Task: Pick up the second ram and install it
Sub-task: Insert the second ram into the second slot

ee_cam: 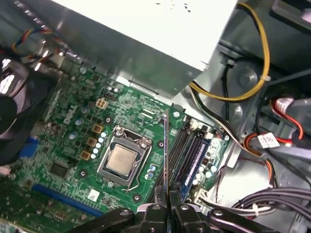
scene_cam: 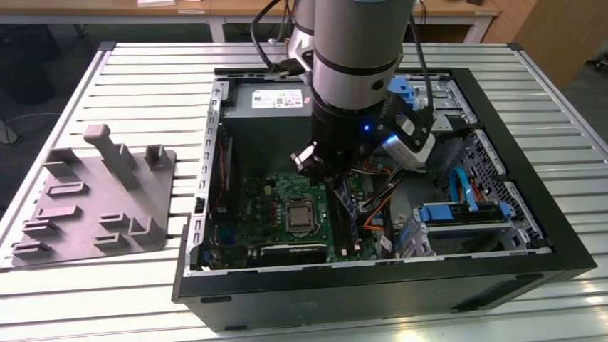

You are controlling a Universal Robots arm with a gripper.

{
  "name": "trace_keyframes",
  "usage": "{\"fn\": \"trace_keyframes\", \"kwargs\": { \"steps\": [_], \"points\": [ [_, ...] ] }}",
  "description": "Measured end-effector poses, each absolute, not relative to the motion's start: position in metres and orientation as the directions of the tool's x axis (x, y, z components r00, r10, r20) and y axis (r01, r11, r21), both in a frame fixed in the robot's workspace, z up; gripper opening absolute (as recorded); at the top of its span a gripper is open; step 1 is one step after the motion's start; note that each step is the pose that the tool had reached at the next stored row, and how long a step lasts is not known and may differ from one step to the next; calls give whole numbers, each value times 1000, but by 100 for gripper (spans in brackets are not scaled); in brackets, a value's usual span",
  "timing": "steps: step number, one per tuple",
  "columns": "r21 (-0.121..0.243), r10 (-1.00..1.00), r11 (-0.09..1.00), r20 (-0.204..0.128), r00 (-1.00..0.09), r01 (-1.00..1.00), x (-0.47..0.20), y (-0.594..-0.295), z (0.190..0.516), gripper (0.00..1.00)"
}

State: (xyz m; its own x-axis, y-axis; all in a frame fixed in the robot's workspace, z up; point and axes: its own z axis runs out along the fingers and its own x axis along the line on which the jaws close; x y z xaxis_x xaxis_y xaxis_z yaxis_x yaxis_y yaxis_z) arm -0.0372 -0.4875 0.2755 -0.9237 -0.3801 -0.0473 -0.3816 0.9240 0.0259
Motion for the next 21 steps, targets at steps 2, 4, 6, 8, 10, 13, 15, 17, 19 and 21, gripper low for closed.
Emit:
{"fn": "trace_keyframes", "kwargs": {
  "steps": [2, 4, 6, 8, 10, 13, 15, 17, 19, 21],
  "points": [
    [26, -347, 937, -47, -937, -348, -37, -487, 275, 14],
    [26, -311, 950, -47, -949, -313, -37, -487, 275, 14],
    [26, -277, 960, -47, -960, -278, -37, -487, 275, 14],
    [26, -242, 970, -47, -969, -244, -37, -487, 275, 14],
    [26, -207, 978, -47, -977, -209, -37, -487, 275, 14],
    [26, -155, 987, -47, -987, -156, -37, -487, 274, 14],
    [26, -126, 992, -47, -991, -127, -37, -487, 274, 14],
    [26, -97, 995, -47, -994, -99, -37, -487, 274, 14],
    [26, -70, 997, -47, -996, -71, -37, -487, 274, 14],
    [26, -44, 999, -47, -998, -45, -37, -487, 274, 14]
  ]
}}
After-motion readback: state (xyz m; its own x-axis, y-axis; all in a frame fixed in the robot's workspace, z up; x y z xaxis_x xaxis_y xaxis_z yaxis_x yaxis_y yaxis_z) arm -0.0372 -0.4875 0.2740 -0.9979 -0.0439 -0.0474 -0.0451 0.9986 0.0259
